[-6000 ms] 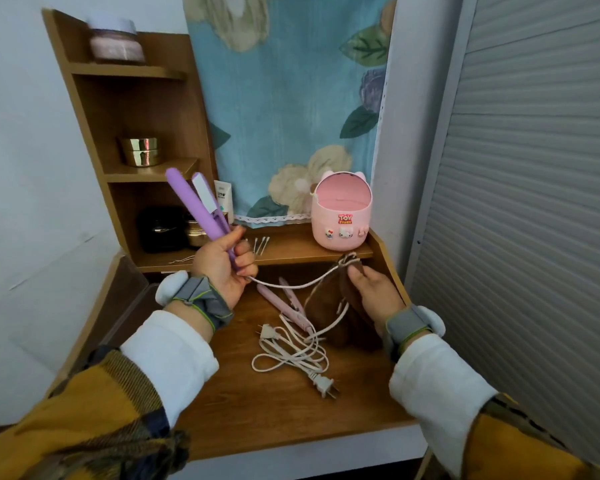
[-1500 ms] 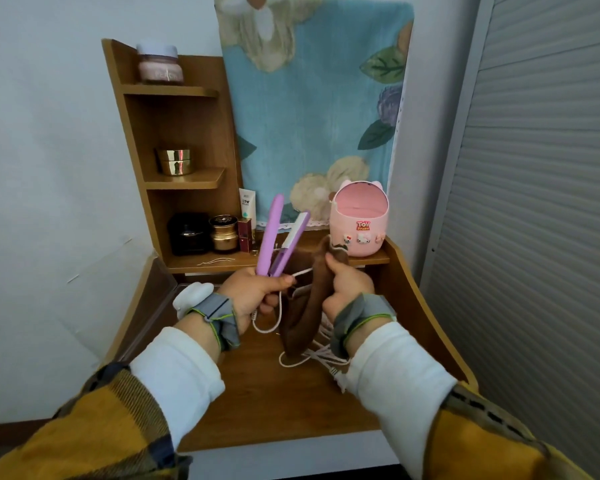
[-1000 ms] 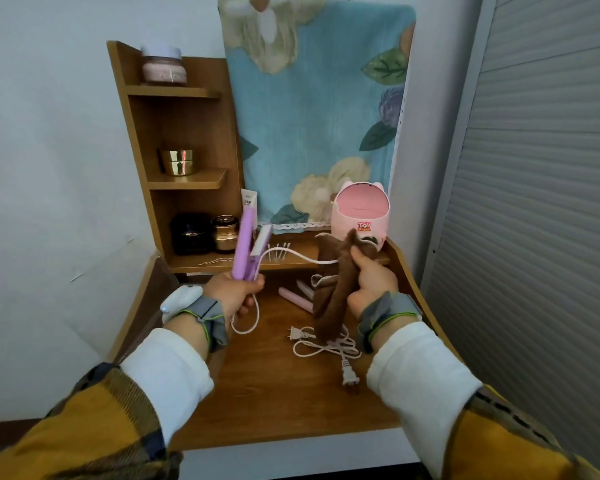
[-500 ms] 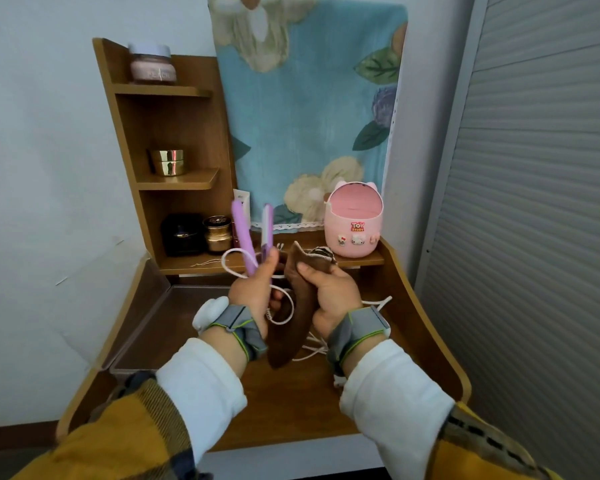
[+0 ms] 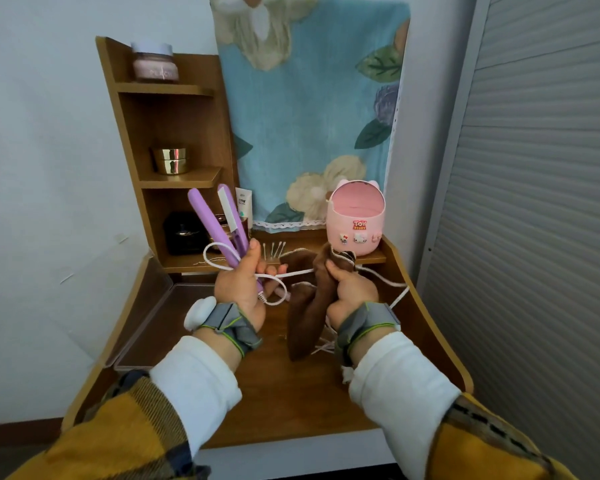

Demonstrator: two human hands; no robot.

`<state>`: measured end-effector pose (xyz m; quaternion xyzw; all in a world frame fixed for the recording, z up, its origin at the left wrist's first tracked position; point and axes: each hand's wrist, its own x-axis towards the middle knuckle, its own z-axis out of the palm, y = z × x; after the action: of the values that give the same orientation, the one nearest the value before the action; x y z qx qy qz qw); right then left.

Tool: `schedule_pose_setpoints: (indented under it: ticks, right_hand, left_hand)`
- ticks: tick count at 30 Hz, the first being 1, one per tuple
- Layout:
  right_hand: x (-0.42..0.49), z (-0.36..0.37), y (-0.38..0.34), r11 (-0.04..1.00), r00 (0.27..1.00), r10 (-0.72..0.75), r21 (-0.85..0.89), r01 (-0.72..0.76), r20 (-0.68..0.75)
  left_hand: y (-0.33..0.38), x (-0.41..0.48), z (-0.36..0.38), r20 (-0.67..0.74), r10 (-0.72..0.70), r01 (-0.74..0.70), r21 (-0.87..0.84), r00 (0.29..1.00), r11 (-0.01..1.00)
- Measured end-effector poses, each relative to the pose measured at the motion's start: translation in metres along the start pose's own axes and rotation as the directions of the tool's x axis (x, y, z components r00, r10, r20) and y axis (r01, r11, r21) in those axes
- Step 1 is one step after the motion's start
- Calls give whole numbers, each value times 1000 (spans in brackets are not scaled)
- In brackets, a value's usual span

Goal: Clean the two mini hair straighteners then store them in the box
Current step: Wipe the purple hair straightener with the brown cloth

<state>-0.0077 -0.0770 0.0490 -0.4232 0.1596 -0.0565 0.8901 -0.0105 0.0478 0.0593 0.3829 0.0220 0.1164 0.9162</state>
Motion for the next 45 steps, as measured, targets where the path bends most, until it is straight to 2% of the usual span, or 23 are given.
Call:
schedule_pose_setpoints:
  ticks: [3,6,8,10,14,19,21,24,26,28,31,35,37,42,45]
  right_hand:
    - [8,-15,-10,995,998,-39,-89,35,-40]
    - [12,-21,-17,980,996,-88,-183,84,-13]
    - [5,-16,-18,988,998,-54,-143,57,28]
    - [-4,-7,-17,999,991,-21,-33,26,136]
    - [-5,7,0,999,972,-52,16,50,228]
    - [-5,12,11,998,974,-28,-54,41,223]
    - [-2,9,13,998,981,-6,-58,18,196]
    - [-2,6,16,997,988,9,-78,4,157]
    - [0,4,17,996,992,9,-92,3,127]
    - [1,5,17,995,993,4,-97,7,118]
    - [2,5,14,998,997,12,-70,-7,74]
    - [15,-4,1,999,998,52,11,-52,-21]
    - [22,-10,-5,1000,999,17,-16,-17,-51]
    - [17,-18,-23,998,997,-59,-34,60,42]
    - [11,-10,-22,991,992,-75,-104,85,99]
  left_hand:
    - [14,4,-10,-72,22,-19,40,997,999]
    - [21,7,-18,-141,86,-42,293,986,955]
    - [17,3,-20,-65,67,-25,503,996,864]
    - [13,-4,-17,28,29,-40,639,999,769]
    - [5,-12,-11,139,-75,-46,705,987,707]
    - [-1,-7,-19,151,-29,-111,828,988,549]
    - [-1,-6,-21,175,-29,-143,877,984,459]
    - [3,-7,-20,294,-44,-276,931,955,237]
    - [4,-10,-19,345,-71,-330,929,936,166]
    - [4,-11,-20,337,-51,-324,930,940,175]
    - [5,-9,-18,236,-22,-221,933,971,284]
    - [13,-4,-19,145,37,-149,944,989,294]
    - [16,-1,-22,93,71,-112,932,993,345]
    - [23,3,-22,82,43,-91,950,996,298]
    - [23,3,-23,116,69,-131,942,991,309]
